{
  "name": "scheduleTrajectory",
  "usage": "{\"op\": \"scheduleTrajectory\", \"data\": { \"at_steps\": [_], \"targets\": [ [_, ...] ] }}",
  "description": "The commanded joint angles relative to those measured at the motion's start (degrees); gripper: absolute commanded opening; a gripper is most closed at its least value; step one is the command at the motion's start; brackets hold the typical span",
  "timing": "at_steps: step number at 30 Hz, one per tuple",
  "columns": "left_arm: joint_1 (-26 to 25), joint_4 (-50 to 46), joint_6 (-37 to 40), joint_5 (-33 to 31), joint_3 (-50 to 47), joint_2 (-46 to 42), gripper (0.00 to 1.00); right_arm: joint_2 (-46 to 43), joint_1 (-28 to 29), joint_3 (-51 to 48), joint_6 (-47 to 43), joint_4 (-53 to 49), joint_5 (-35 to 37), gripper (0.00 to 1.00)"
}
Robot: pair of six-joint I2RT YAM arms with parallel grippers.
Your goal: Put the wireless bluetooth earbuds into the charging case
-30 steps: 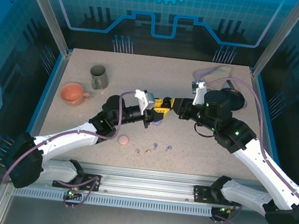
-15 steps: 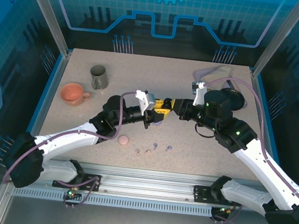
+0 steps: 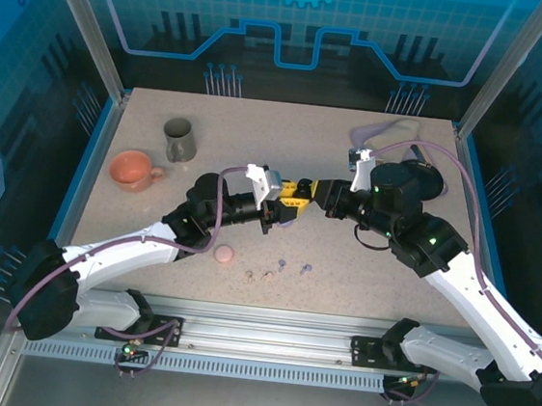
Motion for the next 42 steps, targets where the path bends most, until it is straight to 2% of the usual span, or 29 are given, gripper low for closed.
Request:
{"op": "scheduleTrajectory", "data": {
  "at_steps": [1, 18, 24, 42],
  "targets": [
    [-0.51, 3.08, 1.14, 0.25, 2.07, 0.32, 0.00, 0.19, 0.56, 1.58, 0.64, -2.26, -3.25, 0.17],
    [-0.66, 3.19, 1.25, 0.22, 2.15, 0.41, 0.00, 1.57, 0.56, 1.71, 0.87, -3.44, -6.57, 0.17],
    [-0.77, 3.09, 1.39, 0.13, 1.95, 0.15, 0.00, 0.79, 0.19, 3.06, -0.36, -6.11, -4.16, 0.17],
    [-0.87, 3.61, 2.44, 1.26, 1.89, -0.03, 0.00, 1.63, -1.53, 3.16, 1.07, -8.36, -6.62, 0.18]
  ]
}}
